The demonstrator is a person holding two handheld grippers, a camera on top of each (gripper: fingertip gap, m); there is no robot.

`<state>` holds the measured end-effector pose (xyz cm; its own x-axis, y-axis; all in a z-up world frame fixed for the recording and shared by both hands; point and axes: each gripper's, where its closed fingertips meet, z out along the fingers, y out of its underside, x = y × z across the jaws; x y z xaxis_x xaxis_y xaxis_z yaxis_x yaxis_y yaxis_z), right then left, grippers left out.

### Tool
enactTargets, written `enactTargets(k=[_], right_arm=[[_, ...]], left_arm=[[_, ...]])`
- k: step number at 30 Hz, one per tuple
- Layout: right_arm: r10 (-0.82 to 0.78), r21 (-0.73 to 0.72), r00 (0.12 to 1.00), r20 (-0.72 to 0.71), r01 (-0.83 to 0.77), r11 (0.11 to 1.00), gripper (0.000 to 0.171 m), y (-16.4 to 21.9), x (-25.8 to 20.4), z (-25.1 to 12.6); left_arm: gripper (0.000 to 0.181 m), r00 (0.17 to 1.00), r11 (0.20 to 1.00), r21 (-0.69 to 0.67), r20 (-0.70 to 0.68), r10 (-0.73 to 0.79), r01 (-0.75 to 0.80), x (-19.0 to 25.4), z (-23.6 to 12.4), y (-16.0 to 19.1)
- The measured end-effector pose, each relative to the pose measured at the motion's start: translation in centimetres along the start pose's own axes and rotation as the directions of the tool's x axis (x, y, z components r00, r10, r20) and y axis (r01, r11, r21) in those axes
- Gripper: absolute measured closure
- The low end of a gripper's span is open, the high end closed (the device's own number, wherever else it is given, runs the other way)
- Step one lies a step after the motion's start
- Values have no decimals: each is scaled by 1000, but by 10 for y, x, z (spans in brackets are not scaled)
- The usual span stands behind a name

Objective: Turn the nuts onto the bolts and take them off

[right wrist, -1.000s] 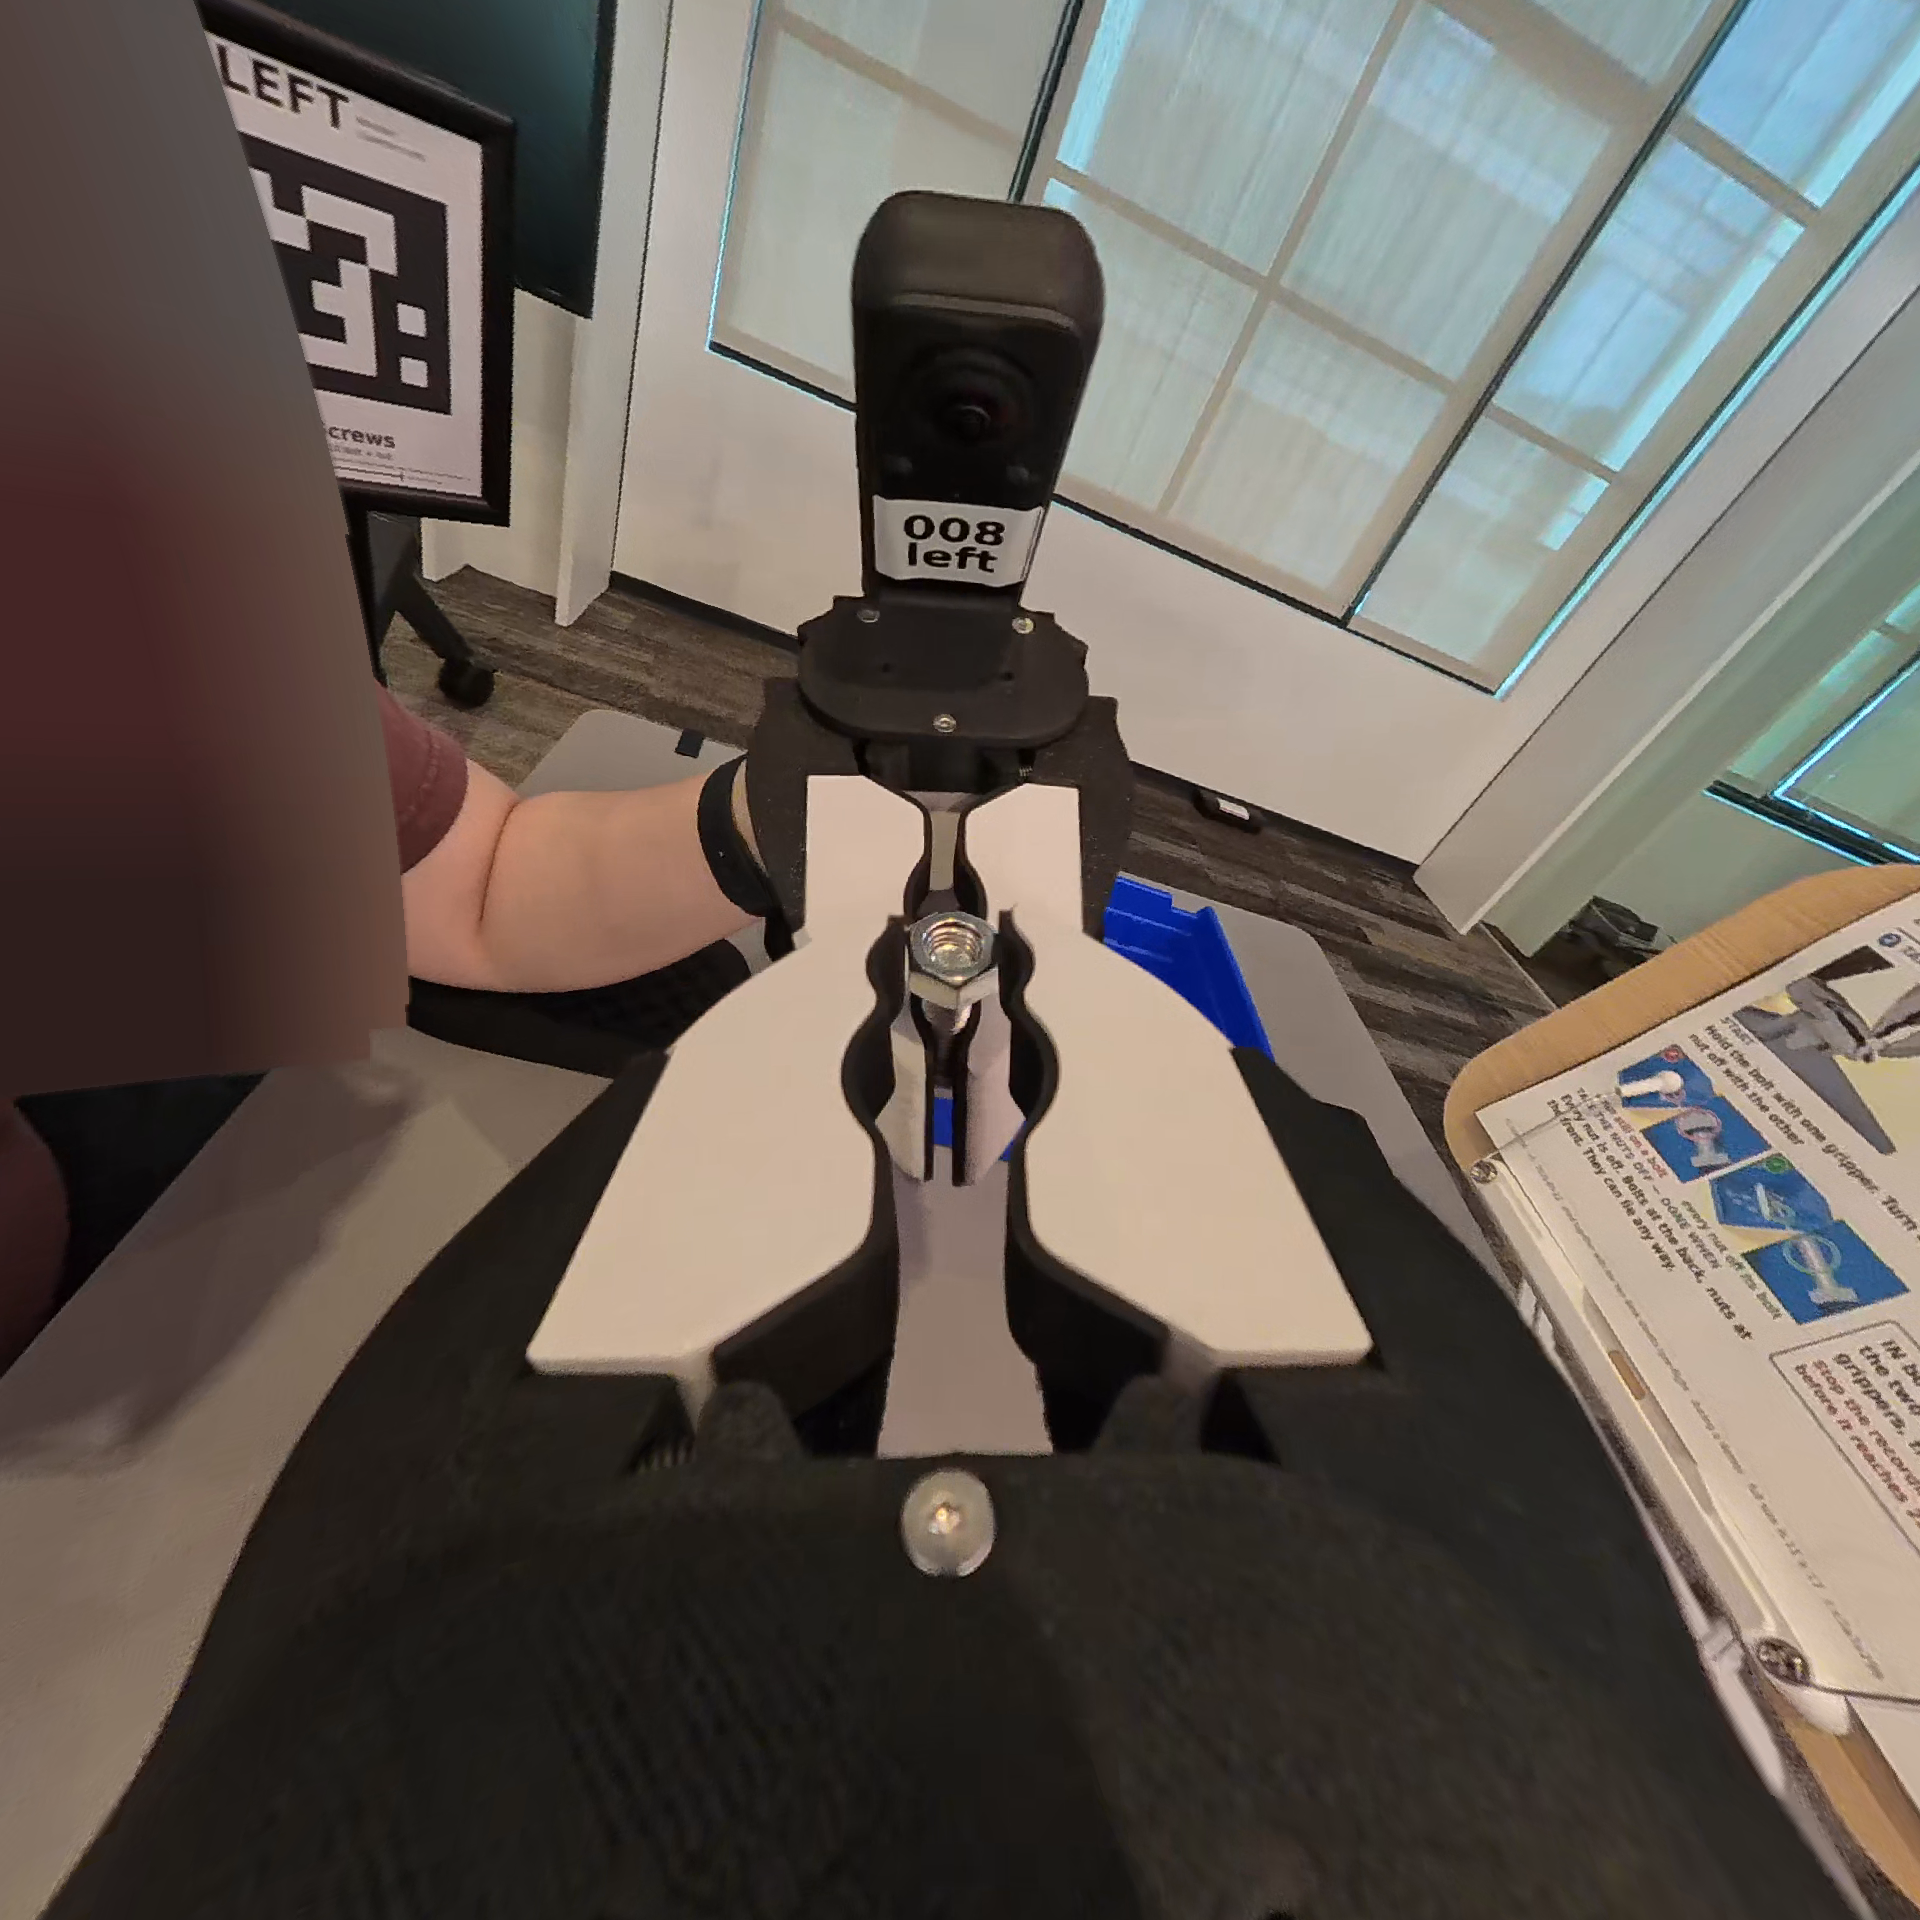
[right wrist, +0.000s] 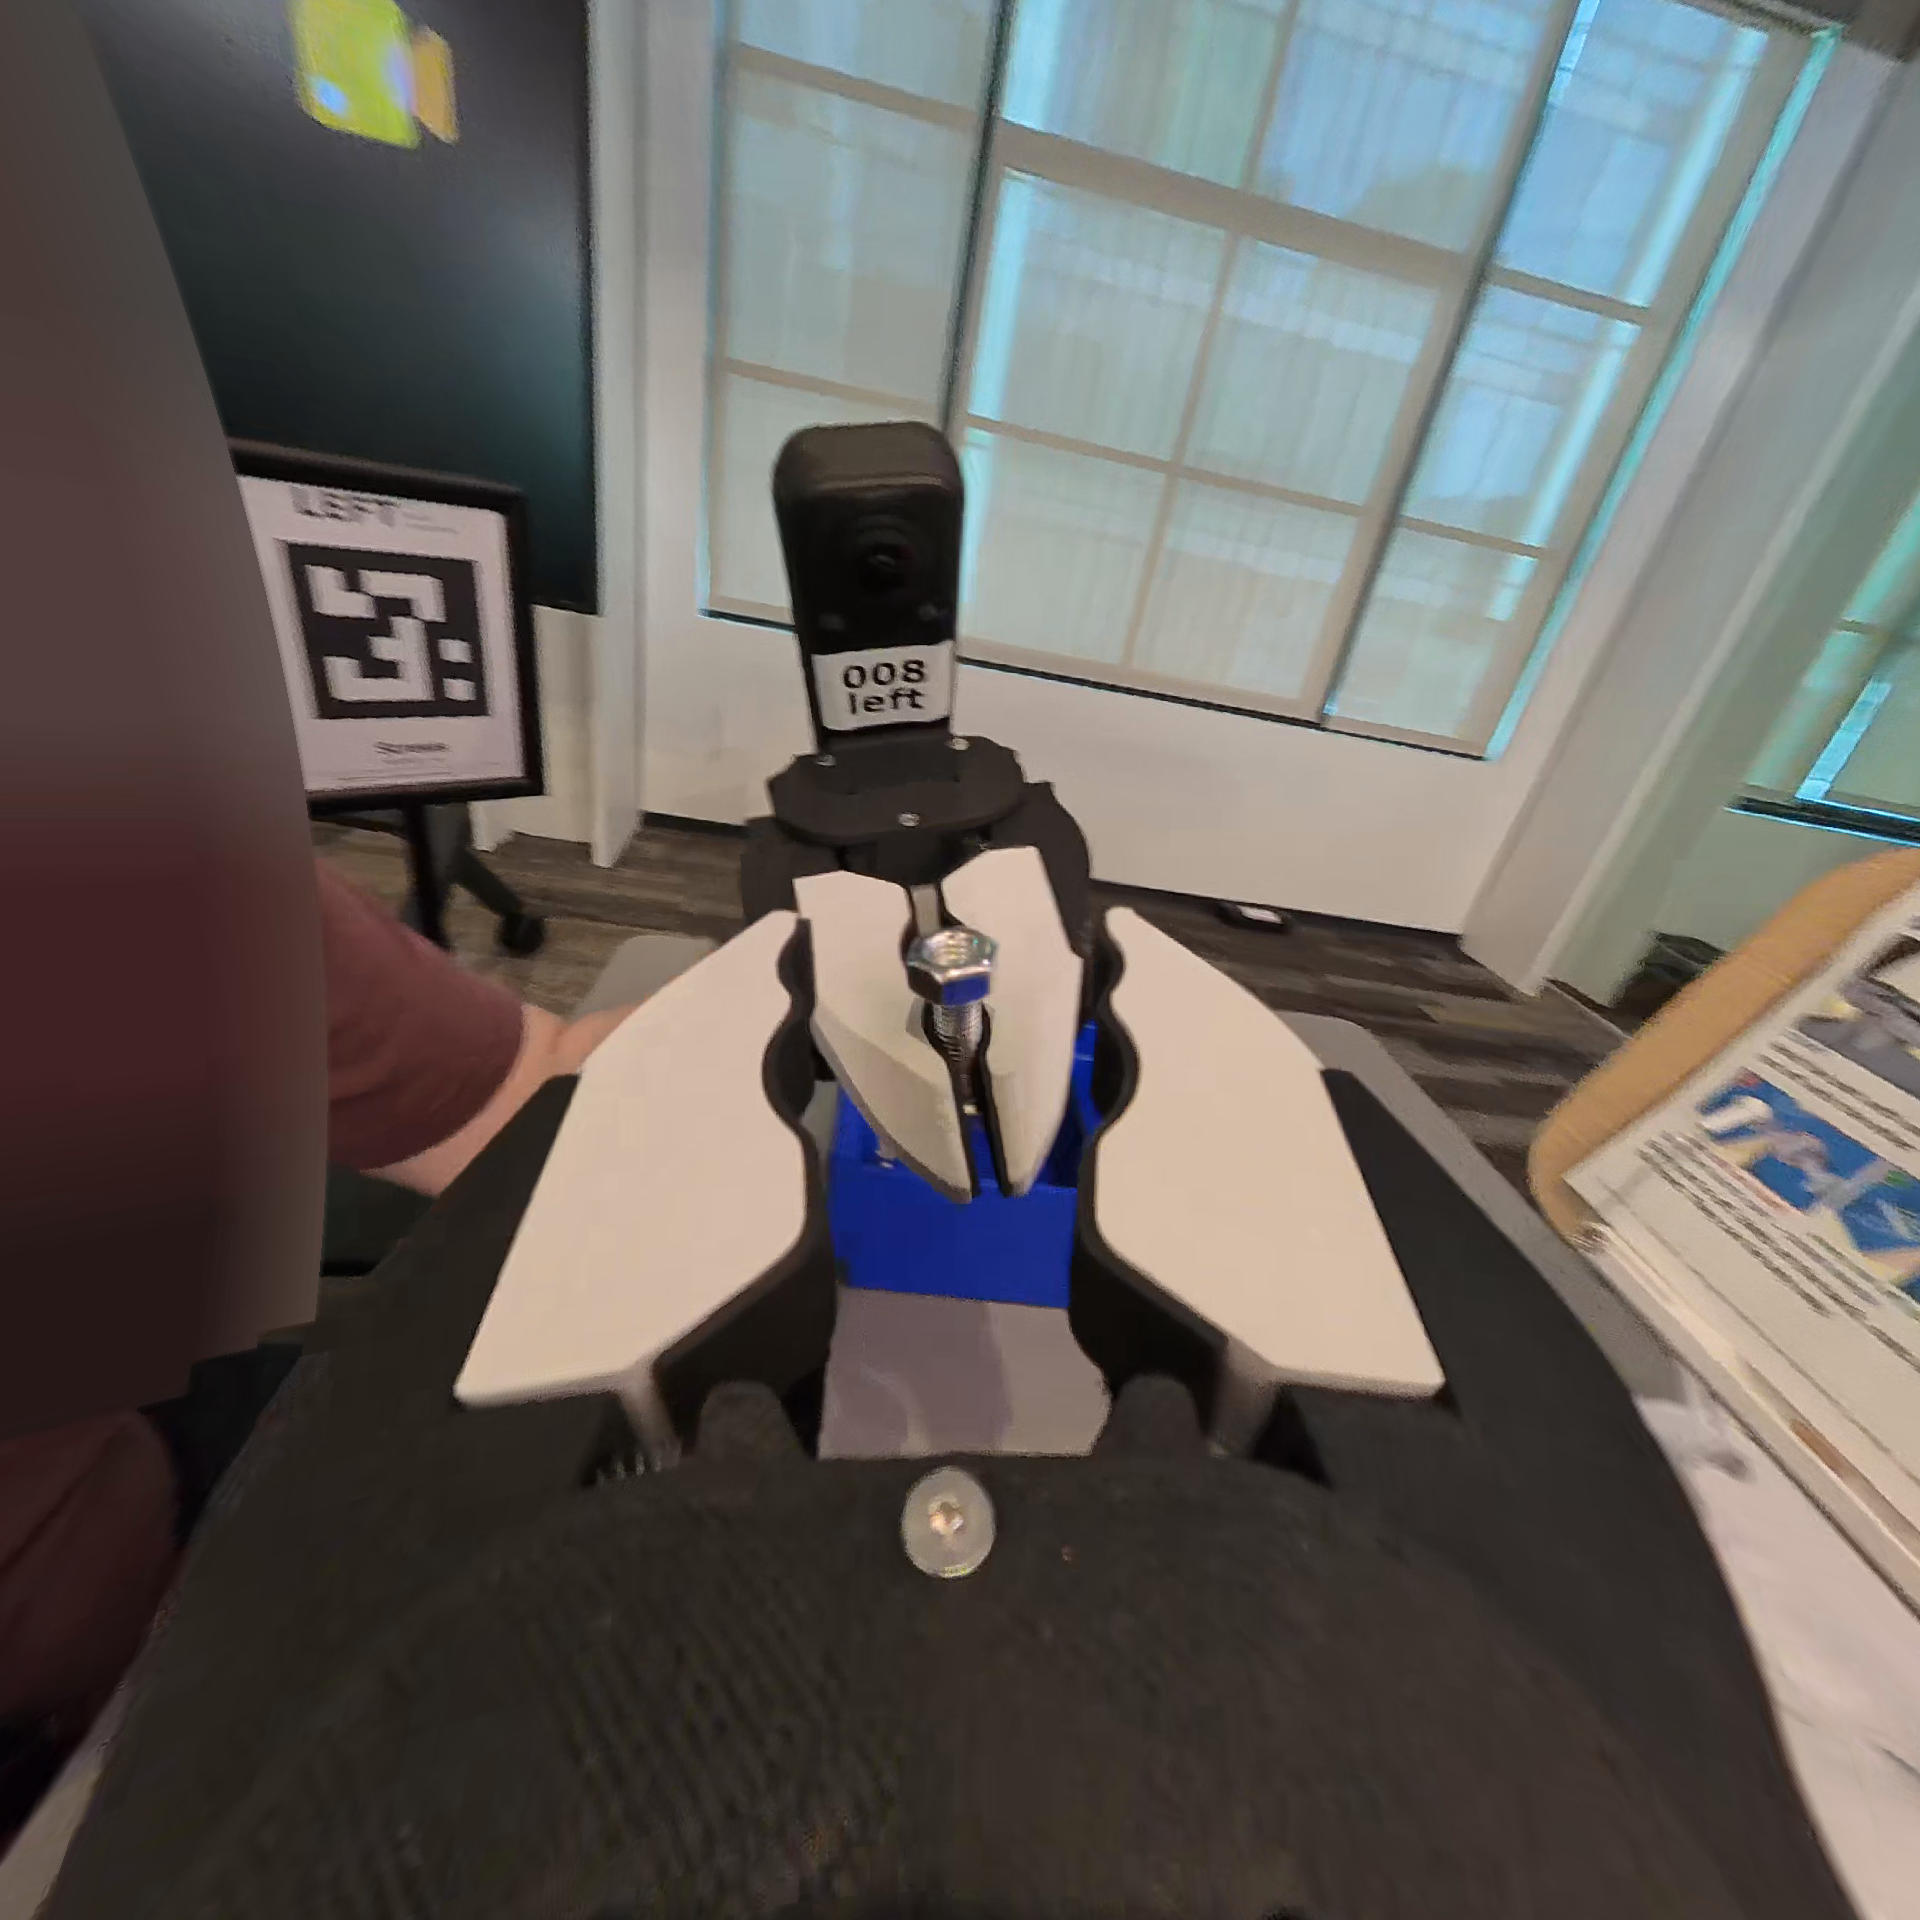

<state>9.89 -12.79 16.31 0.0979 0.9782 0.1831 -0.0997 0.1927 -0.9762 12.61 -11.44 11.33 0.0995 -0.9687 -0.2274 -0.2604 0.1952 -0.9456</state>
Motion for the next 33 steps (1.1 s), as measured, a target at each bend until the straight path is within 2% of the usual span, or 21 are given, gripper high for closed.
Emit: enactTargets(k=[4,8,12,22,28,33], right_arm=[[8,-10,994,113,-7,1000,99,8,-19,11],[-108,-40,991,82,111,993,91,17,-26,22],[-139,-65,987,84,145,987,86,23,-31,28],[-188,-98,982,4,188,977,90,20,-17,19],[-168,-32,985,-42,167,985,91,11,-11,19],[-247,-81,968,-32,244,966,89,19,-17,25]], left_arm=[[178,997,998,12,-50,56,-55,14,6,-2],[178,997,998,13,-35,68,-67,15,11,-1],[178,999,999,33,-7,43,-43,8,10,-3],[178,995,998,60,100,3,-9,-17,-5,-6],[178,999,998,56,52,-9,6,-12,-4,-5],[178,996,999,43,80,24,-28,-10,2,-5]])
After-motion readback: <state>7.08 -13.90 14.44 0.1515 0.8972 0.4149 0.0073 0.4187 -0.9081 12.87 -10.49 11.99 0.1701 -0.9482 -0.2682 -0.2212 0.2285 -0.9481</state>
